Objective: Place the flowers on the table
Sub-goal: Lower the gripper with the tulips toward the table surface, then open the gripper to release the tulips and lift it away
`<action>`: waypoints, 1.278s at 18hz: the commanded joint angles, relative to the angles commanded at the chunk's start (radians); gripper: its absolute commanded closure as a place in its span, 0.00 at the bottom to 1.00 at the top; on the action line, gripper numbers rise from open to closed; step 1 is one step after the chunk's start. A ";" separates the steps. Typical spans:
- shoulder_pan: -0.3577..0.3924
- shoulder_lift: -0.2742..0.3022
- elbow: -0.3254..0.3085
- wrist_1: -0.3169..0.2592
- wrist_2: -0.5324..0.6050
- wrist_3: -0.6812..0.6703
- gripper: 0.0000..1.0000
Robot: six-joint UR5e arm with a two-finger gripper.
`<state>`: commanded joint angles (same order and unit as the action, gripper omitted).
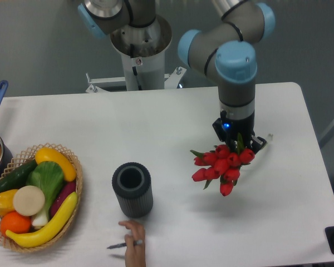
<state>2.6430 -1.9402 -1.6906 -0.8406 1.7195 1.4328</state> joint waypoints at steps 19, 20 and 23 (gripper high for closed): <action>0.136 -0.037 0.111 0.008 -0.271 0.005 0.00; 0.155 -0.025 0.112 0.009 -0.293 0.008 0.00; 0.172 -0.009 0.112 -0.003 -0.299 0.066 0.00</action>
<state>2.8148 -1.9497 -1.5784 -0.8436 1.4205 1.4984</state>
